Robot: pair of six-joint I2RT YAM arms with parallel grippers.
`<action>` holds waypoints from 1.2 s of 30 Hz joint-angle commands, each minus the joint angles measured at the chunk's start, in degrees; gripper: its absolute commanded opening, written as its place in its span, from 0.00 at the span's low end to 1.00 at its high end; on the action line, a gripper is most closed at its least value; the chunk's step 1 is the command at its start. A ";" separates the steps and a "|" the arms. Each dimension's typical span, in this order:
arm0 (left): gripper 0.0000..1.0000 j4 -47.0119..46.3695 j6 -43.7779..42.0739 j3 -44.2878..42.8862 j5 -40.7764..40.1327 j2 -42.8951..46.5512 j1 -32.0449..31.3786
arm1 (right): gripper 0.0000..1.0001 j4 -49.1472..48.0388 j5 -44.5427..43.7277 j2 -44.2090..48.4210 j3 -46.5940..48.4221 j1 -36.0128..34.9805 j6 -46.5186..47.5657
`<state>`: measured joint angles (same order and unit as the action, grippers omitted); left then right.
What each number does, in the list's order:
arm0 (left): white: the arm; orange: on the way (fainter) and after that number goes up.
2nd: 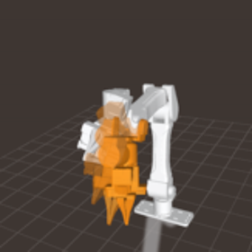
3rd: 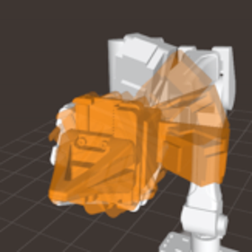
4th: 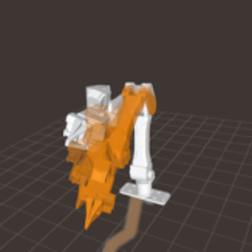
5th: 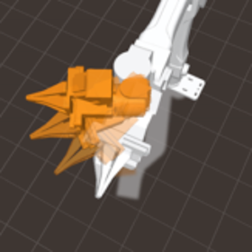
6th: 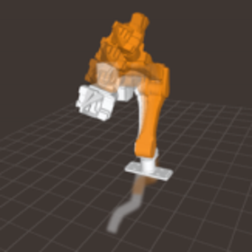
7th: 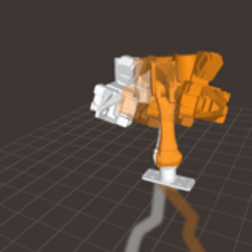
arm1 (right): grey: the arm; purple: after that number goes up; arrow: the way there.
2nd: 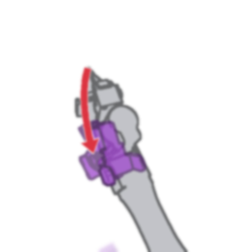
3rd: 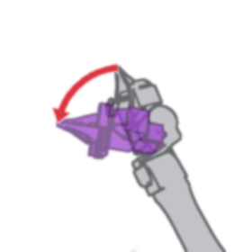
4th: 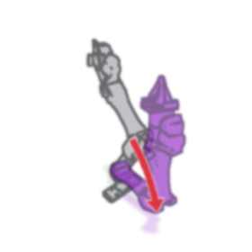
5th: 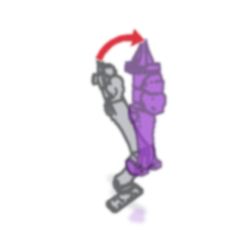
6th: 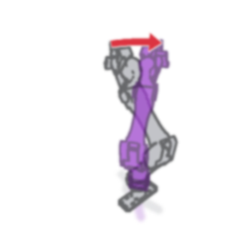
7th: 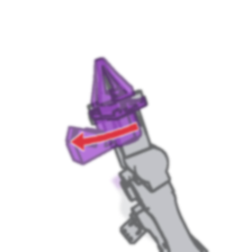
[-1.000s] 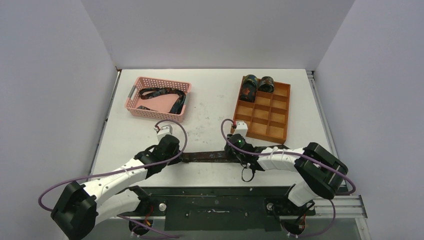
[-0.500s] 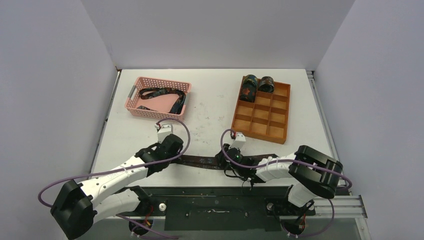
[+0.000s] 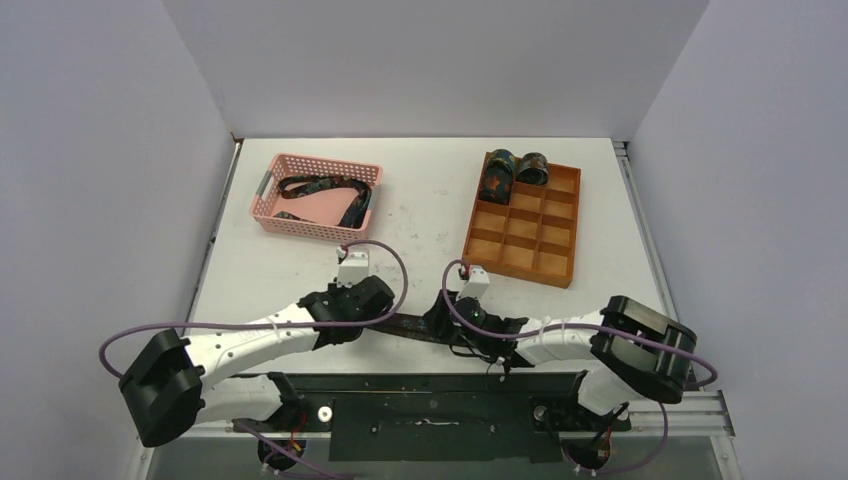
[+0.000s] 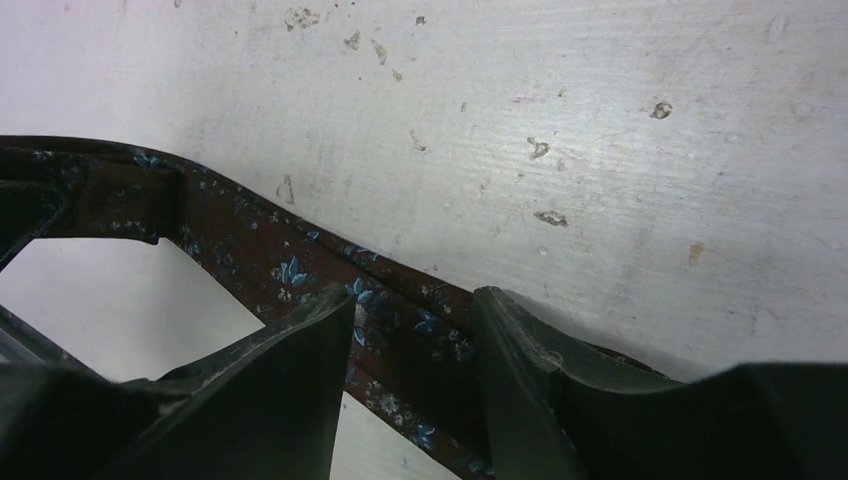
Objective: Roll the ties
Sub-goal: Roll the tie at the center of the board.
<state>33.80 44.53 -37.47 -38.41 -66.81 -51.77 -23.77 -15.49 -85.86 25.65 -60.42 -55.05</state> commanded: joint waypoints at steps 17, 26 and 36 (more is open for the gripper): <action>0.00 1.99 2.10 -7.27 -15.99 -13.46 -15.11 | 0.62 21.98 -4.36 28.54 -5.59 10.94 3.85; 0.02 9.42 6.54 -14.68 -22.50 -24.34 -22.37 | 0.63 23.59 -5.28 30.87 -6.83 12.06 1.86; 0.35 3.85 2.83 -15.96 -18.20 -27.94 -24.91 | 0.64 23.36 -4.65 30.67 -6.75 12.87 2.27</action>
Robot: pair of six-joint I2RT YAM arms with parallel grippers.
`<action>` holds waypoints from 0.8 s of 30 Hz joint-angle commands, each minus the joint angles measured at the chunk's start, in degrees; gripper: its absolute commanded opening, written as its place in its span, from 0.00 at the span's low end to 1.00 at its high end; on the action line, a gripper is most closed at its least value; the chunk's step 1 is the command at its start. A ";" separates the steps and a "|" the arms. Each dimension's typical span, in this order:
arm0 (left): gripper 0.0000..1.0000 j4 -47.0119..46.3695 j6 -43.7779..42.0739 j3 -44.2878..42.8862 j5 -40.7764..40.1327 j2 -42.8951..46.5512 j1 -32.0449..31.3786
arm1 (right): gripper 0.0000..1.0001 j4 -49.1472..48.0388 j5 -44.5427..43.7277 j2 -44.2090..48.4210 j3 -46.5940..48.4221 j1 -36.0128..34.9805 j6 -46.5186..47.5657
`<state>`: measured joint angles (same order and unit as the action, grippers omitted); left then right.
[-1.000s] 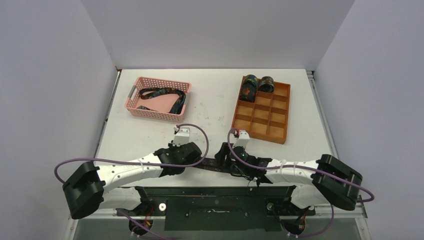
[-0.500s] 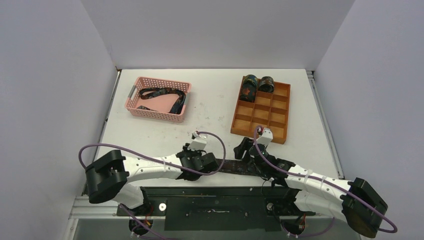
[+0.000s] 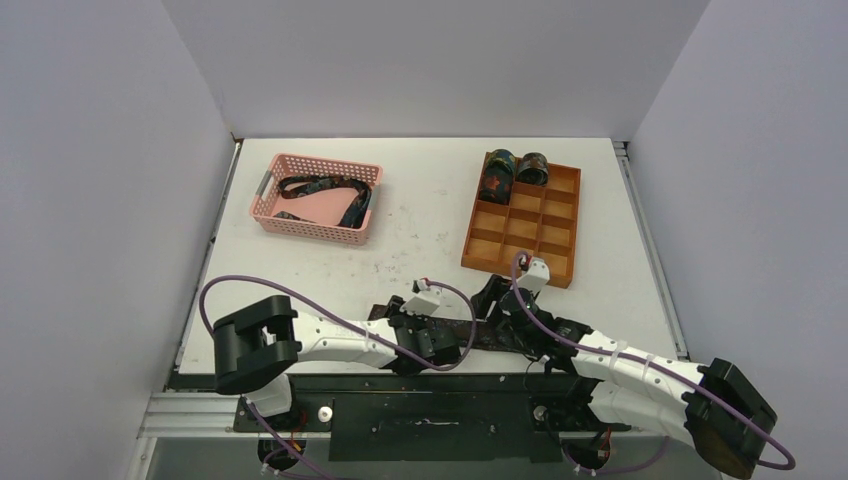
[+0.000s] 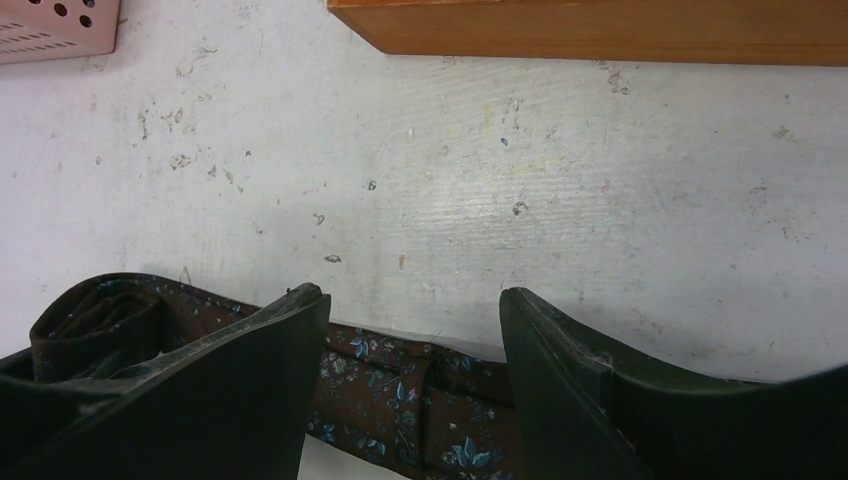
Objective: Roll the ties
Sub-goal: Roll the tie at the center of the board.
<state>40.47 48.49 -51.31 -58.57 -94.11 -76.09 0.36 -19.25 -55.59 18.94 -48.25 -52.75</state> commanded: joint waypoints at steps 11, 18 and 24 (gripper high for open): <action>0.68 -7.20 -4.01 -2.12 8.20 2.25 -0.64 | 0.65 -0.62 0.02 1.17 -0.48 1.53 0.11; 0.98 -6.45 -3.40 -1.36 10.90 9.70 -0.56 | 0.67 -0.85 2.72 1.47 0.29 3.04 1.55; 0.97 -6.59 -3.83 0.16 14.21 19.24 1.79 | 0.71 -3.65 11.32 1.88 2.12 5.81 5.37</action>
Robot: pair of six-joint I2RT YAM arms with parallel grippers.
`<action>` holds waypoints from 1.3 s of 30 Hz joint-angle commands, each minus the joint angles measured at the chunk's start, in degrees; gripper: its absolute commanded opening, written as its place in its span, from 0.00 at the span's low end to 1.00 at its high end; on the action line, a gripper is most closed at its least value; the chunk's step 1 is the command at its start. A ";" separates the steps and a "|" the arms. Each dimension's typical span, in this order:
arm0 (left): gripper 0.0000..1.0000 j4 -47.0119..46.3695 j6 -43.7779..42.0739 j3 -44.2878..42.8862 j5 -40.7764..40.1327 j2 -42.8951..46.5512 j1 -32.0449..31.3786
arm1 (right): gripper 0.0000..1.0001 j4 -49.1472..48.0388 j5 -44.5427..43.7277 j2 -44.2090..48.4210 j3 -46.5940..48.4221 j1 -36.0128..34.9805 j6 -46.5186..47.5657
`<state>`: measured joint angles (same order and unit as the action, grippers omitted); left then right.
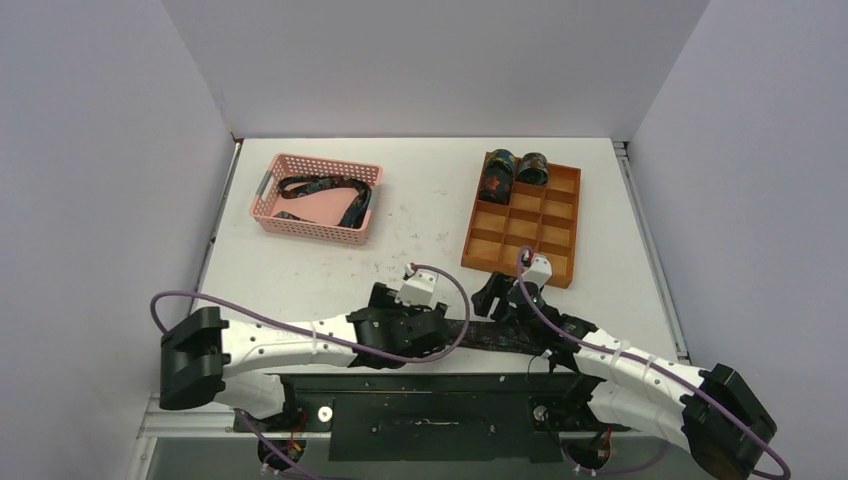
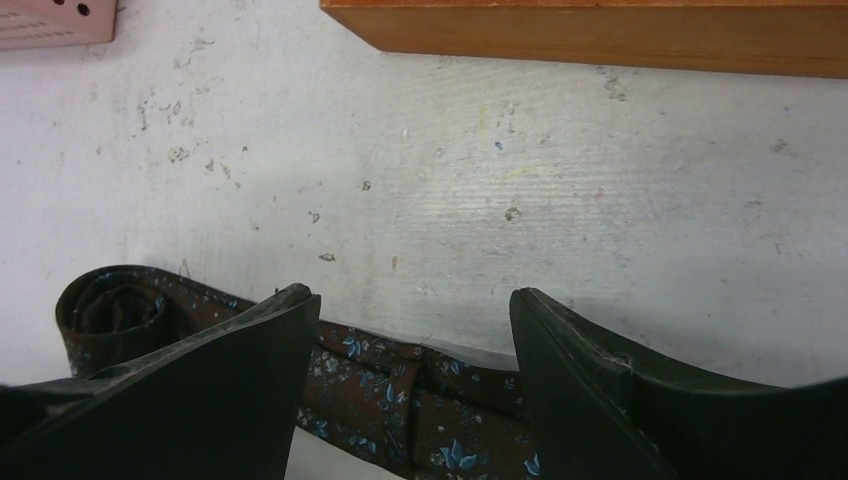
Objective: Roll the ties
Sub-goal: Roll the tie at the center of the board.
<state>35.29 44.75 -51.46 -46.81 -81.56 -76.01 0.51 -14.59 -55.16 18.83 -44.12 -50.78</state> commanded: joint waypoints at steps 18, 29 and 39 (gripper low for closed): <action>0.89 -30.14 3.36 28.39 58.67 34.10 58.35 | 0.51 -16.68 19.52 -22.18 19.84 -15.28 2.97; 0.89 -34.50 6.68 33.27 59.27 32.37 58.70 | 0.44 -14.49 17.41 -30.01 22.93 -15.29 2.80; 0.89 -37.41 6.32 34.04 60.14 30.78 58.71 | 0.41 -14.31 18.33 -32.03 21.13 -12.28 2.97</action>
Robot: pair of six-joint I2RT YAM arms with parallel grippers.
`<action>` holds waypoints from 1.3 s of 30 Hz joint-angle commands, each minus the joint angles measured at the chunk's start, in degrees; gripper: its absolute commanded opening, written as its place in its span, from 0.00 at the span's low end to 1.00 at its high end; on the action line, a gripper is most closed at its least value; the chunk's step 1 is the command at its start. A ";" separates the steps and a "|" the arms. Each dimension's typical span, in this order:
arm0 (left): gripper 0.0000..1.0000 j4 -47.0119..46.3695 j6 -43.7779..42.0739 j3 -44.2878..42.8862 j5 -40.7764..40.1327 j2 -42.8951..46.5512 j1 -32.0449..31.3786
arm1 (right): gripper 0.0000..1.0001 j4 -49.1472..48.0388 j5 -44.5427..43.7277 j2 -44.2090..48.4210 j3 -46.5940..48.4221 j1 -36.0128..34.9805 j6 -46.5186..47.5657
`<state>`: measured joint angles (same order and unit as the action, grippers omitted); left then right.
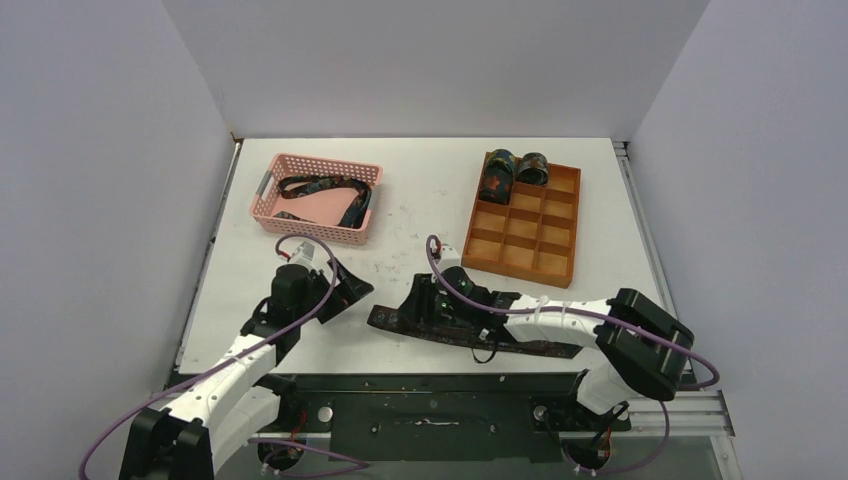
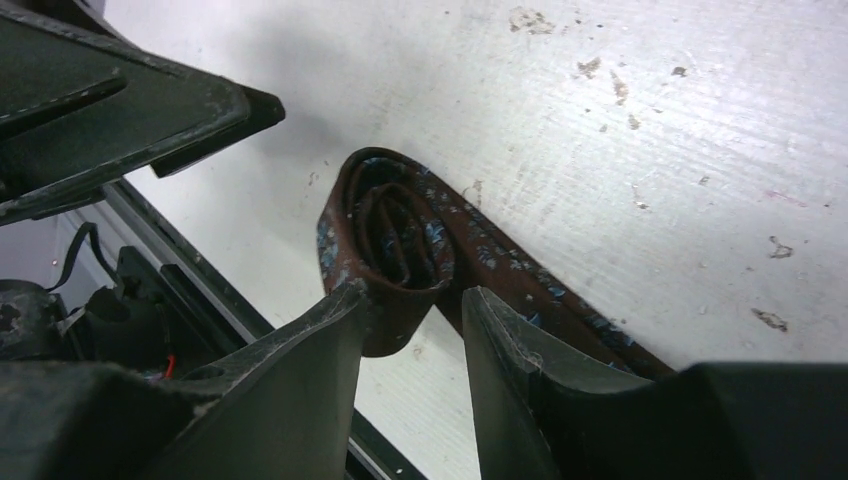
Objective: Roll the ties
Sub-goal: Roll the tie at the center of the board.
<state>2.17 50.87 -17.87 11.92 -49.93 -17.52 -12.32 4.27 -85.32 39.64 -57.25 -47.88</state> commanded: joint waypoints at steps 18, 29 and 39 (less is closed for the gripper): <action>0.89 -3.03 -0.05 0.96 -0.46 -0.33 0.27 | 0.67 4.45 -6.59 2.37 3.58 -3.69 0.87; 0.89 -4.25 0.73 2.46 1.20 -1.02 0.19 | 0.49 4.46 -5.53 -4.19 3.93 -2.61 0.36; 0.89 -7.75 1.05 2.74 3.93 -3.69 0.19 | 0.39 0.01 -0.73 -6.07 0.36 0.20 0.50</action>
<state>-0.43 51.81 -15.25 13.58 -52.64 -17.52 -8.19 1.52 -90.30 41.52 -57.91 -47.57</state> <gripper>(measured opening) 0.887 0.398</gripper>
